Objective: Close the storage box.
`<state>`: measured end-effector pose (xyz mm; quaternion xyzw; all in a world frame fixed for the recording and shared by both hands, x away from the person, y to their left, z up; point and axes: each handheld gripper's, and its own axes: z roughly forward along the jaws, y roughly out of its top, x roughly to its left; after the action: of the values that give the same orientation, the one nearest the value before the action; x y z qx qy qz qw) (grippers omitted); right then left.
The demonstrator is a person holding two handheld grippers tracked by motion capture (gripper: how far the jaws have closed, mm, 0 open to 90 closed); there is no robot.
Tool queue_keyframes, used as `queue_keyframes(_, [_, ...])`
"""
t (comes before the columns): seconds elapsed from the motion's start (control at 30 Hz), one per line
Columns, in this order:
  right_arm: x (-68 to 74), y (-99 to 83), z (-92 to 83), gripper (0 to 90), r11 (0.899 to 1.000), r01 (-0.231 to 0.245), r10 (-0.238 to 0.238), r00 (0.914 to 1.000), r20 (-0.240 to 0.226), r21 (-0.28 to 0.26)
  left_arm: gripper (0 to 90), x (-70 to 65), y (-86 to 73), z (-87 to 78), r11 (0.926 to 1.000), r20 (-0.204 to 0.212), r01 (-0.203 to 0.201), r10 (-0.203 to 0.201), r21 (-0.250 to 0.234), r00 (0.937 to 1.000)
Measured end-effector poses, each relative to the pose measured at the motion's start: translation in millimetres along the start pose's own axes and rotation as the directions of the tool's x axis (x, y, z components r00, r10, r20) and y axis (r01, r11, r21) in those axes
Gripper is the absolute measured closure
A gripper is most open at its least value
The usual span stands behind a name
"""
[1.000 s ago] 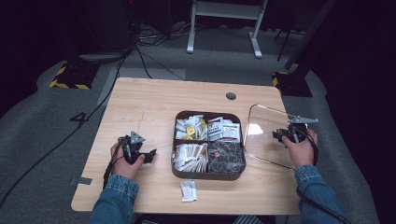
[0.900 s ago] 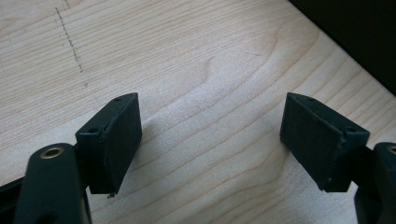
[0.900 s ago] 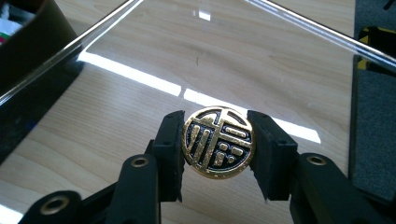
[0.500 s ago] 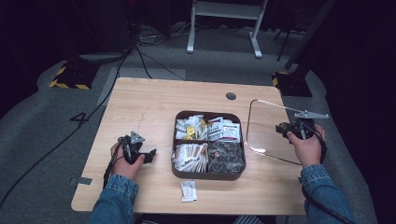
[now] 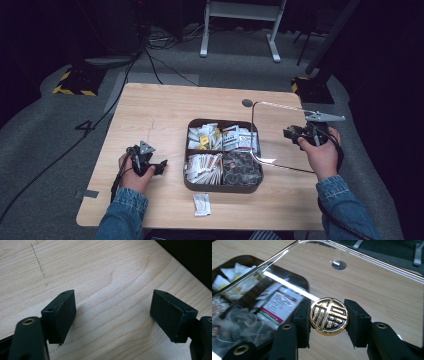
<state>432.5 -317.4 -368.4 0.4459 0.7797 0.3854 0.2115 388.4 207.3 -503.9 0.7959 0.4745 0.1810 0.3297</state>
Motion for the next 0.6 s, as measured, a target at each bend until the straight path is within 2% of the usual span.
queue_keyframes(0.3, [39.6,18.7,7.2,58.9,0.999,0.035,-0.035,0.996,-0.083,-0.004,21.5,-0.4,-0.4,0.0,1.0,-0.002,0.002,-0.002,-0.003,1.0])
queue_keyframes(0.6, [73.5,31.0,17.2,58.9,0.997,0.072,-0.072,0.988,-0.136,-0.004,21.8,-0.9,-0.9,-0.6,1.0,-0.006,-0.001,0.001,-0.003,1.0])
